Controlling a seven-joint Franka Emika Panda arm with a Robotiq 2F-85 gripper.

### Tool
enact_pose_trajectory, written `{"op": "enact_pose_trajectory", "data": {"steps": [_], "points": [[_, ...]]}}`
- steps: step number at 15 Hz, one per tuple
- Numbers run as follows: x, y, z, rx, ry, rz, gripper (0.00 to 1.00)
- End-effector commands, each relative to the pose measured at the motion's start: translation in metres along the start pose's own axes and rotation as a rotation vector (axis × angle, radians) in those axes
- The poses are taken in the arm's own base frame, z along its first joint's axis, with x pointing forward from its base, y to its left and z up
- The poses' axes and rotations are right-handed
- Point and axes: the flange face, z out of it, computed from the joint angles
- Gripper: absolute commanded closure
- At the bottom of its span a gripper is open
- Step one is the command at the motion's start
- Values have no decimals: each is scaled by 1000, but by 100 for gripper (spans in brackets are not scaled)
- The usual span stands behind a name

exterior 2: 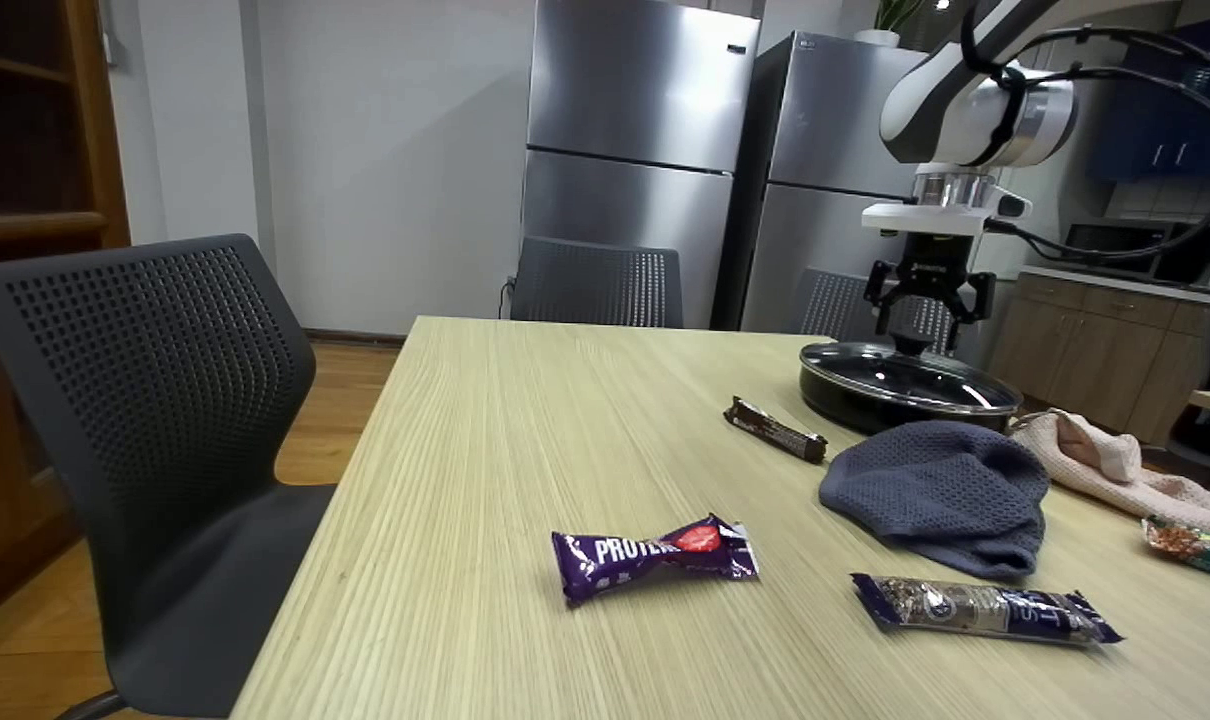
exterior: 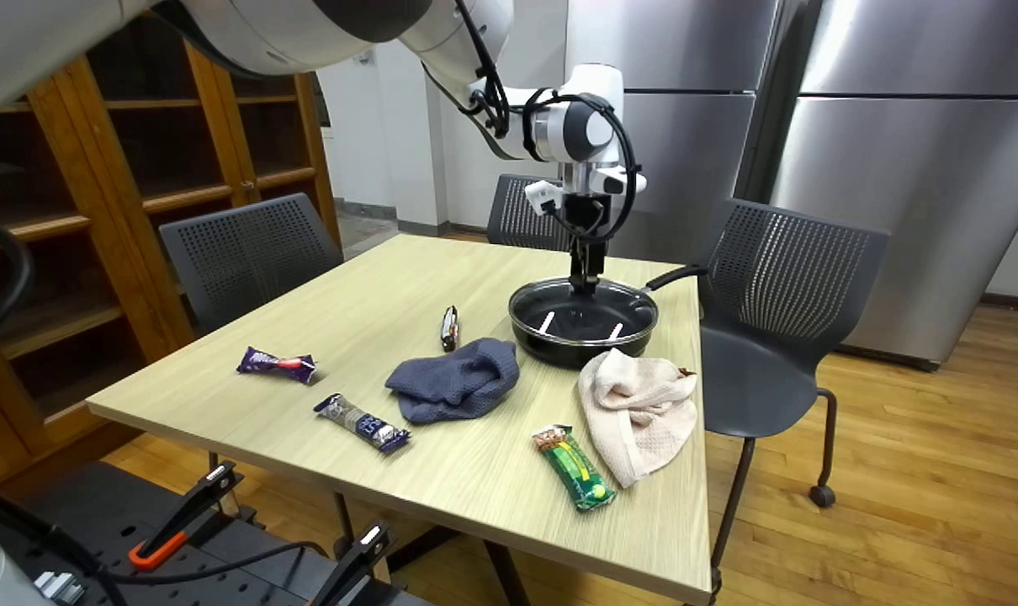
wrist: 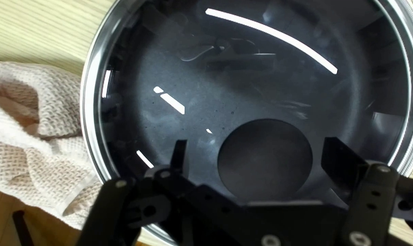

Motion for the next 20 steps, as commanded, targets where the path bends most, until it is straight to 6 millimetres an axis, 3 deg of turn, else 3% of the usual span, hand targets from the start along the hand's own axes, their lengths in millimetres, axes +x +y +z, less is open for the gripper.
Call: {"op": "enact_pose_trajectory", "data": {"steps": [1,5,6,11,20], "points": [[4,-7,-5,1,7,19,26],[5,-7,-9,19,-12,11,58],[5,-6,-10,22,-13,12,61],[0,-5,-22,16,0,0,61],[-24,-3,-78,38,22,-36,61]]}}
